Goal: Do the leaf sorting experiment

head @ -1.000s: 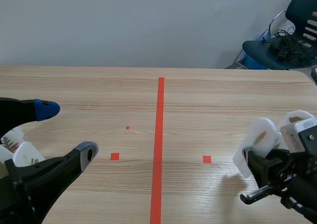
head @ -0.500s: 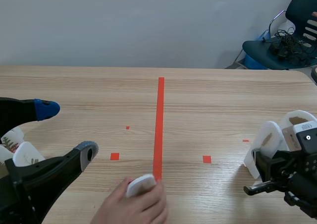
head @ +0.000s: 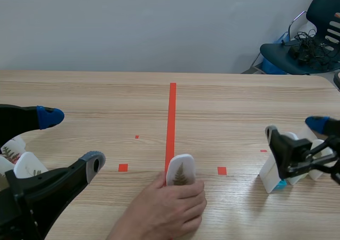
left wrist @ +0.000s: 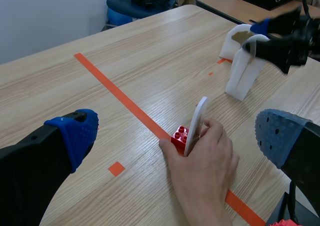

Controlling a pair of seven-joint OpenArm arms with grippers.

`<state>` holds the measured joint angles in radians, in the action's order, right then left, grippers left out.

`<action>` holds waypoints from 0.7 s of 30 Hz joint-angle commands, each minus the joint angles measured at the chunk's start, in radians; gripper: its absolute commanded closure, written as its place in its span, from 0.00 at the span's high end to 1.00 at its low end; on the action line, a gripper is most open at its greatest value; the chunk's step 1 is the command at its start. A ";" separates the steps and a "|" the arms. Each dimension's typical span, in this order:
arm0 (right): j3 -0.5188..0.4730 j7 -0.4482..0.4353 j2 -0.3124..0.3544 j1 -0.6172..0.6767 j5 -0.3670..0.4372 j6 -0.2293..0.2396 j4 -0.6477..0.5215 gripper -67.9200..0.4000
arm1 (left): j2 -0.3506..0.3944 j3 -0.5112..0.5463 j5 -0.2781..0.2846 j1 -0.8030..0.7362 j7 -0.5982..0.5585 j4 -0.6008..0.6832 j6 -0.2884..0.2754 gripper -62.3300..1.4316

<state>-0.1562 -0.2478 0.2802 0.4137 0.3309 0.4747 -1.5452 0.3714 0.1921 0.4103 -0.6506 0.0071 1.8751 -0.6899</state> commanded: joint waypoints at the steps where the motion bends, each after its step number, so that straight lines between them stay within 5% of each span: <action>1: -0.023 0.016 0.029 0.024 0.047 0.018 -0.097 0.79 | -0.003 0.006 0.016 0.006 -0.017 0.005 -0.003 1.00; 11: -0.122 0.206 0.116 0.163 0.232 0.047 -0.468 1.00 | -0.002 0.006 0.016 0.005 -0.010 0.005 0.000 1.00; 21: -0.159 0.288 0.116 0.190 0.261 0.046 -0.520 1.00 | -0.002 -0.050 -0.056 0.054 0.002 -0.144 -0.002 1.00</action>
<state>-0.3065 0.0483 0.3931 0.6147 0.5838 0.5213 -2.0777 0.3714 0.1596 0.3408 -0.6121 0.0292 1.7531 -0.6888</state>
